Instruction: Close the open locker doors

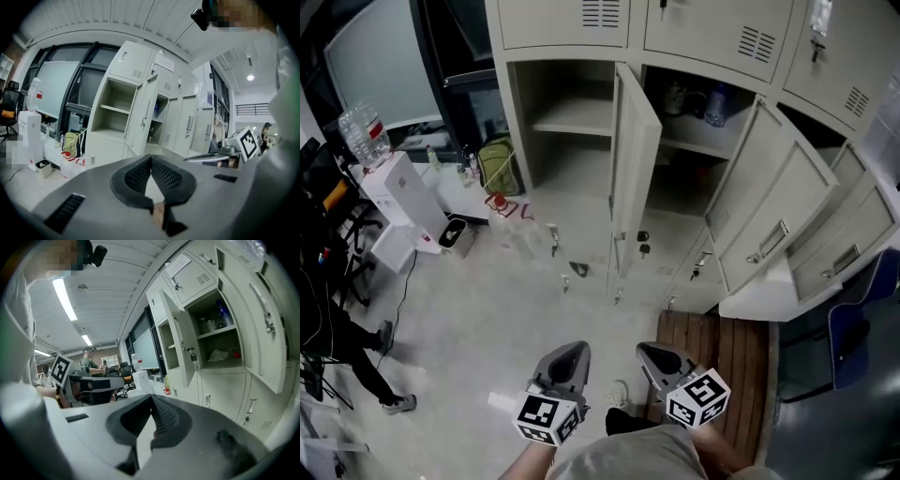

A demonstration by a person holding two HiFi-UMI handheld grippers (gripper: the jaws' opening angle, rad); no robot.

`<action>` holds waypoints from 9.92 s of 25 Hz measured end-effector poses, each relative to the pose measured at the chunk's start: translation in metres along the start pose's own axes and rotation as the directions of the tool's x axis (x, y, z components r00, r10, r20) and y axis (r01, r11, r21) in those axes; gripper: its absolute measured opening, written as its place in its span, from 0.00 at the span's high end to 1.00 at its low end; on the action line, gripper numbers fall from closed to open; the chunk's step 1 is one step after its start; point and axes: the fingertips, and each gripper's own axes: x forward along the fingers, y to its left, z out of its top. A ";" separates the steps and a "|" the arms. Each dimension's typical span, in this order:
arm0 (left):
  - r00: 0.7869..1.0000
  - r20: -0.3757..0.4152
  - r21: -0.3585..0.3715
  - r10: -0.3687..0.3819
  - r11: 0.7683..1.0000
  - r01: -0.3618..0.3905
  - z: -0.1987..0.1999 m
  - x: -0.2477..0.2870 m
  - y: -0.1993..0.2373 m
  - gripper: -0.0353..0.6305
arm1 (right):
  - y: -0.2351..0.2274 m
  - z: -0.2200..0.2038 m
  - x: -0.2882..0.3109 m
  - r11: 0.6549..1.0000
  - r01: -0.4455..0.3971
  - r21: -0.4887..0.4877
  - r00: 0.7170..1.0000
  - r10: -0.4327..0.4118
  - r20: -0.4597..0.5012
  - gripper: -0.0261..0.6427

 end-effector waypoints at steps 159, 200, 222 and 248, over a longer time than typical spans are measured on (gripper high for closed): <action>0.991 -0.027 -0.025 0.129 0.991 -0.129 0.104 0.120 0.380 0.92 | -0.124 0.166 0.463 0.996 -0.023 -0.089 0.999 0.021 -0.026 0.92; 0.993 -0.026 -0.030 0.118 0.992 -0.119 0.106 0.121 0.386 0.92 | -0.139 0.169 0.468 0.995 0.012 -0.098 1.000 -0.015 -0.027 0.92; 0.998 -0.063 0.031 -0.014 0.999 0.016 0.097 0.128 0.325 0.92 | -0.081 0.158 0.371 0.997 -0.010 -0.080 1.000 0.011 0.008 0.92; 0.954 -0.109 0.067 -0.281 0.955 0.289 0.069 0.188 0.065 0.92 | -0.143 0.103 0.109 0.982 0.189 0.026 0.980 -0.190 0.050 0.92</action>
